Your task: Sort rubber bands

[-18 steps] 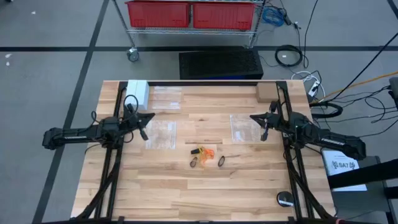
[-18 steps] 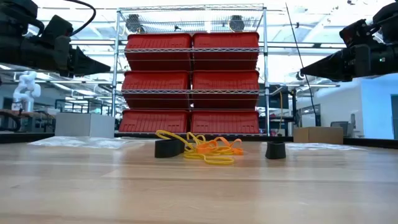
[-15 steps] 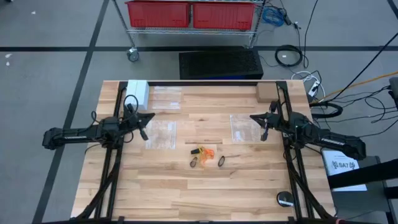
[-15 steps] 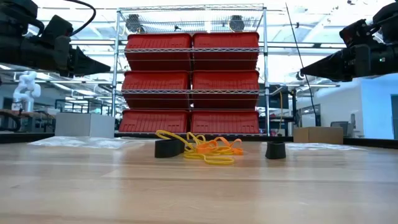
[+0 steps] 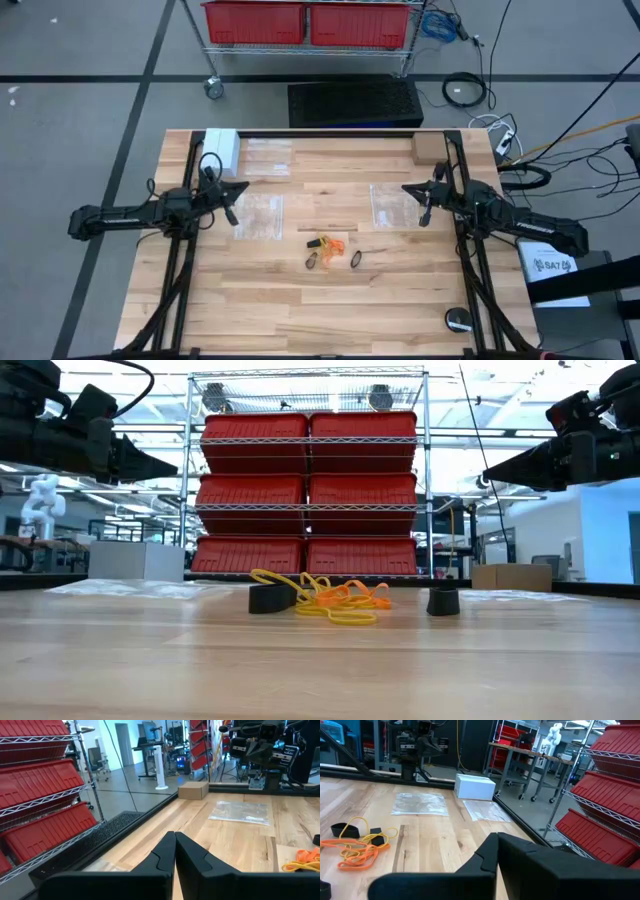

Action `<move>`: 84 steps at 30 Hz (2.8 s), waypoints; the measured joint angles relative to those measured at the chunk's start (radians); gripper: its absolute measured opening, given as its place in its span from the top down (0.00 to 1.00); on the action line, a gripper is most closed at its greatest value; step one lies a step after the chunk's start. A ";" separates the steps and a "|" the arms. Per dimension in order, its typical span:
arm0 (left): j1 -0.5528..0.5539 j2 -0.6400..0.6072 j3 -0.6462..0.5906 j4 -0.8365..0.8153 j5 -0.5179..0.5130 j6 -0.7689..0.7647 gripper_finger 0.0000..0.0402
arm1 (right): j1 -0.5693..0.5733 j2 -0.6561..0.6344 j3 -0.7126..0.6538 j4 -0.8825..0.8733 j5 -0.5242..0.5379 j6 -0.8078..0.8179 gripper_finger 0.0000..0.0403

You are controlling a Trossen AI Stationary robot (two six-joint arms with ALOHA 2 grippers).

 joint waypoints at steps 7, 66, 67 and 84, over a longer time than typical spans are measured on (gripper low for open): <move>0.000 0.000 0.000 0.000 0.000 0.000 0.95 | 0.000 0.000 0.000 0.000 0.000 0.000 1.00; 0.000 0.000 0.000 0.000 0.000 0.000 0.95 | 0.003 0.000 0.000 0.101 -0.006 0.184 1.00; 0.000 0.000 0.000 0.000 0.000 0.000 0.95 | 0.005 0.000 0.000 0.117 -0.007 0.254 1.00; 0.000 0.000 0.000 0.000 0.000 0.000 0.95 | 0.000 0.203 0.000 0.203 0.048 0.588 0.99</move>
